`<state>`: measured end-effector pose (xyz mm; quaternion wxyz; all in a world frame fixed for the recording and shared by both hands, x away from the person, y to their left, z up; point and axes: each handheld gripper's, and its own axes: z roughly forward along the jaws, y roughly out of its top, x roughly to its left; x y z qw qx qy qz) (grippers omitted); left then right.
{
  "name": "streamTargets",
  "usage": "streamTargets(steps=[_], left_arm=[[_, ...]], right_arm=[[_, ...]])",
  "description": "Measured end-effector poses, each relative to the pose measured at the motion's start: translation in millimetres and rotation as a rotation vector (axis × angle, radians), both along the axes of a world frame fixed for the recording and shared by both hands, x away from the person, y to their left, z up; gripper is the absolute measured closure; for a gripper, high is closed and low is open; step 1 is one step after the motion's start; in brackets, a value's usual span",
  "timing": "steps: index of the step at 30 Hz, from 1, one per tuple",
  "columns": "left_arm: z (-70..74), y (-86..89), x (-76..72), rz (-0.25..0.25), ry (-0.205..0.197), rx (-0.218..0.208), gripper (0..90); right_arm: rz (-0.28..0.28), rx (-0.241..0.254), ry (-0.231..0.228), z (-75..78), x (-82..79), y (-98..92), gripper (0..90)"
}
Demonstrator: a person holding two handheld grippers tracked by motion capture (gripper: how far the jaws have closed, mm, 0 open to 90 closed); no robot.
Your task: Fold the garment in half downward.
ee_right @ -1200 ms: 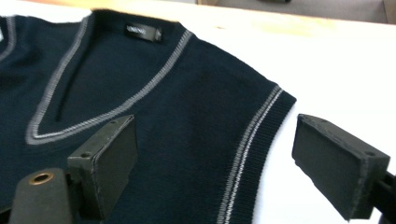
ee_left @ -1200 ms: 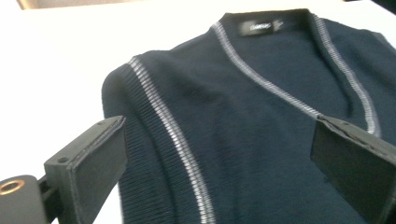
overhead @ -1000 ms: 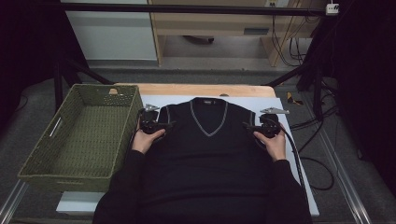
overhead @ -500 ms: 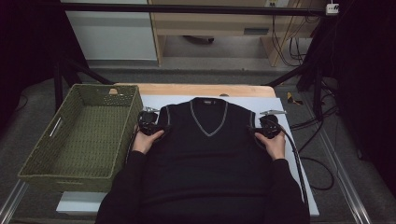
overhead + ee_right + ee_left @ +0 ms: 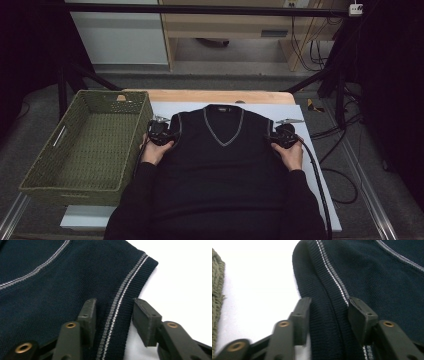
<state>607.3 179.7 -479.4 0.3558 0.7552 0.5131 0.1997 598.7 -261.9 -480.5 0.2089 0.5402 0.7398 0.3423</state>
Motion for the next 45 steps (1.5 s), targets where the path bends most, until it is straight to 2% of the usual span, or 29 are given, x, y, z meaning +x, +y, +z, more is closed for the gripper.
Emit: streamTargets(steps=[8,12,17,22,26,33,36,42,45], left_arm=[[-0.3,-2.6,-2.3,-0.026,0.009,-0.035,71.2],[0.0,-4.4,-2.6,-0.032,0.013,-0.039,77.6],[1.1,-4.8,-2.9,-0.043,0.014,-0.037,81.3],[3.8,-2.1,-3.2,-0.041,0.012,-0.066,84.4],[12.7,0.9,-6.3,-0.045,-0.019,-0.092,85.0],[40.3,6.6,-18.7,-0.065,-0.085,-0.136,85.3],[49.9,7.5,-24.1,-0.081,-0.106,-0.134,85.3],[70.6,13.3,-36.0,-0.088,-0.150,-0.158,85.4],[82.0,15.5,-40.2,-0.085,-0.178,-0.142,85.6]], right_arm=[[0.007,-0.003,-0.003,0.2,-0.9,2.2,66.8],[0.014,0.015,0.008,0.9,-1.2,3.6,74.8],[0.020,0.027,0.010,0.8,-1.4,3.4,78.8],[0.007,0.037,0.001,4.2,-2.3,-0.6,80.0],[0.010,0.058,-0.029,16.0,-6.2,-5.2,80.4],[0.040,0.076,-0.086,39.6,-18.7,-7.2,81.0],[0.054,0.087,-0.109,50.9,-26.3,-8.4,81.3],[0.082,0.084,-0.157,75.9,-42.8,-10.9,81.5],[0.090,0.086,-0.181,88.8,-49.8,-11.7,81.7]])
